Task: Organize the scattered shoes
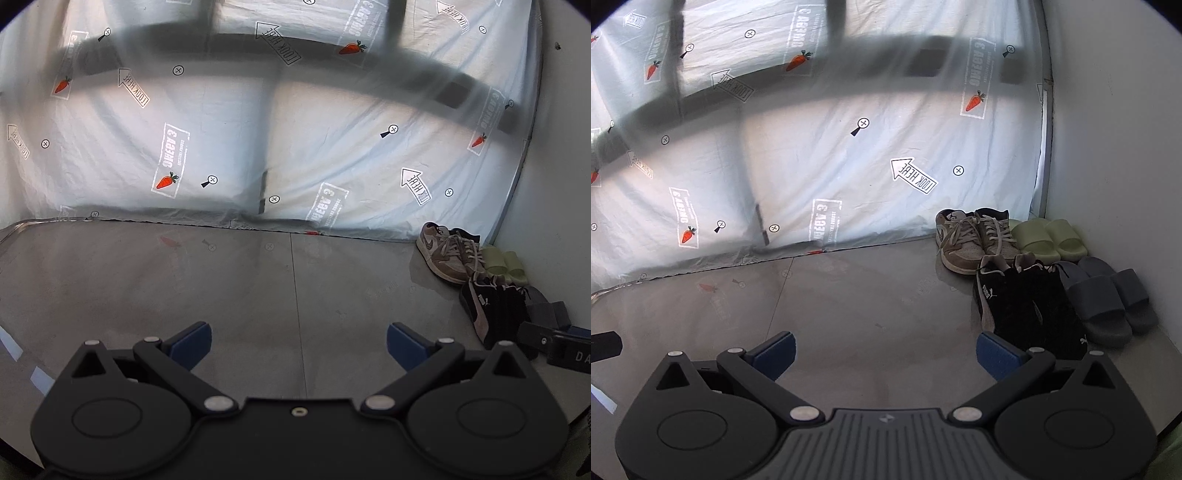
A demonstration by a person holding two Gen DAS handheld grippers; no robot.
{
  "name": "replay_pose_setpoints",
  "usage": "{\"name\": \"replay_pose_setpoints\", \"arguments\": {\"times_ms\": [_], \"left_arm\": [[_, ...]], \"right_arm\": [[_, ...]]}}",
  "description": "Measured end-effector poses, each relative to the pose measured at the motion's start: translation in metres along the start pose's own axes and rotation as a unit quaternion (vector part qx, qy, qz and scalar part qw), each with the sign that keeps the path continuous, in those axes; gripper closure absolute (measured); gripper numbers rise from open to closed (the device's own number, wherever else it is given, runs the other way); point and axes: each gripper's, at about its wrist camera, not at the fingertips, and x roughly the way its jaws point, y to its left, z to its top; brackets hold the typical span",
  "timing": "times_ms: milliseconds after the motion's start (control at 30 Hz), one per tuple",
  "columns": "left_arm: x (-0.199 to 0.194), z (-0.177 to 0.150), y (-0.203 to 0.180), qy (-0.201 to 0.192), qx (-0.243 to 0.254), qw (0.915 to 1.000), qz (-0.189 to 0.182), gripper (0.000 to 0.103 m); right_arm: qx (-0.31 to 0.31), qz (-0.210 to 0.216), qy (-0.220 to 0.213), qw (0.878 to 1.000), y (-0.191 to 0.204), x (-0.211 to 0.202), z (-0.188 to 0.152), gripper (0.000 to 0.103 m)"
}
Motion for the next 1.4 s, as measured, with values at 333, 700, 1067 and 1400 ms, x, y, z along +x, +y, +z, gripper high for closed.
{"name": "replay_pose_setpoints", "arguments": {"times_ms": [333,700,1067,1400], "left_arm": [[-0.032,-0.004,0.015,0.011,0.008,0.9997,-0.018,0.001],[-0.054,-0.013,0.02,0.014,0.017,0.9991,-0.037,0.001],[-0.063,-0.013,0.022,0.0,0.022,0.9993,-0.029,0.001],[-0.064,-0.012,0.023,-0.007,0.025,0.9993,-0.026,0.001]], "right_arm": [[-0.009,0.005,-0.003,1.0,0.049,-0.056,-0.019,0.0],[-0.01,0.009,-0.009,1.0,0.067,-0.099,-0.035,0.0],[-0.01,0.01,-0.019,1.0,0.076,-0.109,-0.04,0.0],[-0.017,0.015,-0.021,1.0,0.077,-0.11,-0.04,0.0]]}}
